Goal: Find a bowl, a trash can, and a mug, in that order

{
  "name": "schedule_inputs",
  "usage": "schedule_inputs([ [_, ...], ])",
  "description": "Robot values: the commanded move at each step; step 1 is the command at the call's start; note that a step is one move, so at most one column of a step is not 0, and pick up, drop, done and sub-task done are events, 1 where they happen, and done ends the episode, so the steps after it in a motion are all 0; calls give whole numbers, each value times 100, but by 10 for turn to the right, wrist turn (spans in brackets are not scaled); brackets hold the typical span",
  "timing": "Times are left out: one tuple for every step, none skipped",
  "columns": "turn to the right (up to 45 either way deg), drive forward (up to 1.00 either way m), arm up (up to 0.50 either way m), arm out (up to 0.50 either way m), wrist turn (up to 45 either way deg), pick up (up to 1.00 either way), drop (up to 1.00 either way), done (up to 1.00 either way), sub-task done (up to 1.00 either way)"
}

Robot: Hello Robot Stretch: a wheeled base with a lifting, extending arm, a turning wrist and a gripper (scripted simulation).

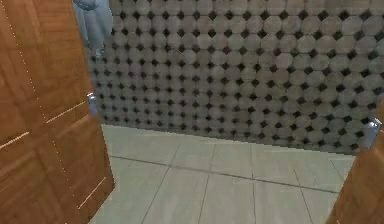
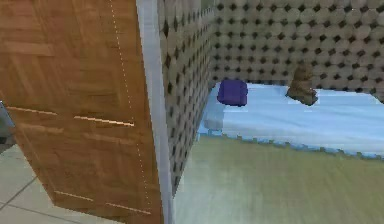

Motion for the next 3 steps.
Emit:
schedule_inputs([
  [0,100,0,0,0,0,0,0,0],
  [0,35,0,0,0,0,0,0,0],
  [-450,0,0,0,0,0,0,0,0],
])
